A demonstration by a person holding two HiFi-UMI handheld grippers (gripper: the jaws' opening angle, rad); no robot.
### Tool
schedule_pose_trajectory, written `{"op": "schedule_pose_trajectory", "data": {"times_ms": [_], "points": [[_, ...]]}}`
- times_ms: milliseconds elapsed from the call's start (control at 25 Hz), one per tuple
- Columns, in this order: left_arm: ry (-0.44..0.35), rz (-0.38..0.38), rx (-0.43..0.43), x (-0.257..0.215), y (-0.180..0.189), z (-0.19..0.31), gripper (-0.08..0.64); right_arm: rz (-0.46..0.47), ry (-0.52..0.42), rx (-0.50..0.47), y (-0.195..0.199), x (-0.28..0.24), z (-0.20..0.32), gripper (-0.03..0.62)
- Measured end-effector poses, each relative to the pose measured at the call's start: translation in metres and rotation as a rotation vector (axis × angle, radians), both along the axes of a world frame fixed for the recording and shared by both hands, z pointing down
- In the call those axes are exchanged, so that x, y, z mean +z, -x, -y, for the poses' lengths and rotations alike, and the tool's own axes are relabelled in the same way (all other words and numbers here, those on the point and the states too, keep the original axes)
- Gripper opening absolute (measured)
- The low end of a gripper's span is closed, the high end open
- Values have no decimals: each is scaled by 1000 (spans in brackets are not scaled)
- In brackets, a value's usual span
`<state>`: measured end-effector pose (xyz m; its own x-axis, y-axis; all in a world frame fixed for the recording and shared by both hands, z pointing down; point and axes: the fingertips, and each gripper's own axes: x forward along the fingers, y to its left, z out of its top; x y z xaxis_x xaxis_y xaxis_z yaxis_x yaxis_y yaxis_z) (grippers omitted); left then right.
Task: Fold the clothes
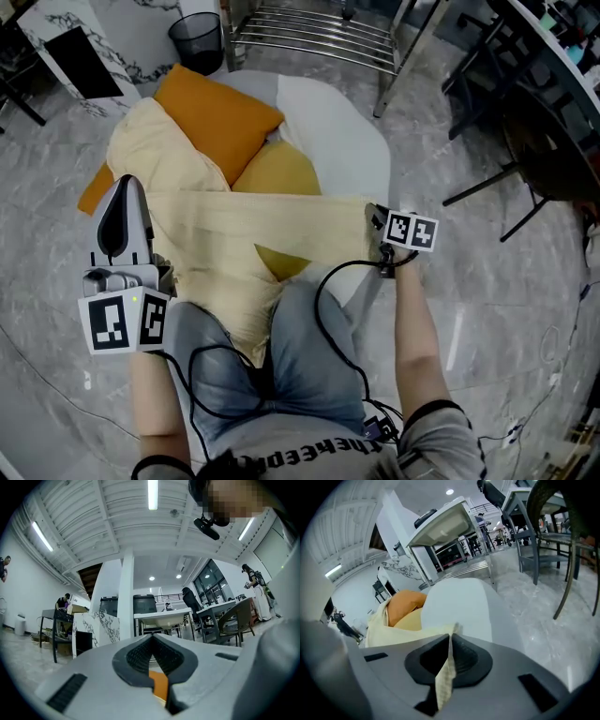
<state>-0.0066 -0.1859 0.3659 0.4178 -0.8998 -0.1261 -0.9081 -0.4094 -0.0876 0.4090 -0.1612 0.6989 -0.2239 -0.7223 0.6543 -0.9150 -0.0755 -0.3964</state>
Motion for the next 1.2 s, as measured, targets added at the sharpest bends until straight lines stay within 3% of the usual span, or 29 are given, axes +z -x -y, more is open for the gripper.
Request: {"op": "schedule_pose_trajectory", "data": {"times_ms": [40, 160, 400, 760, 1000, 1200], "points": [[0, 2, -2, 0, 0, 0, 3, 18, -17, -10, 4, -6, 0, 14], [-3, 2, -8, -1, 3, -1, 3, 94, -85, -55, 23, -30, 3, 12], [-20, -5, -32, -8, 16, -14, 3, 143, -204, -234, 83, -96, -1, 11], [-36, -9, -82, -10, 48, -44, 3, 224, -321, -665, 232, -192, -49, 11], [-45, -23, -140, -11, 77, -63, 3, 262, -338, -931, 322, -216, -99, 11], [-50, -31, -180, -10, 100, -75, 3, 288, -293, -1146, 379, -210, -144, 11]]}}
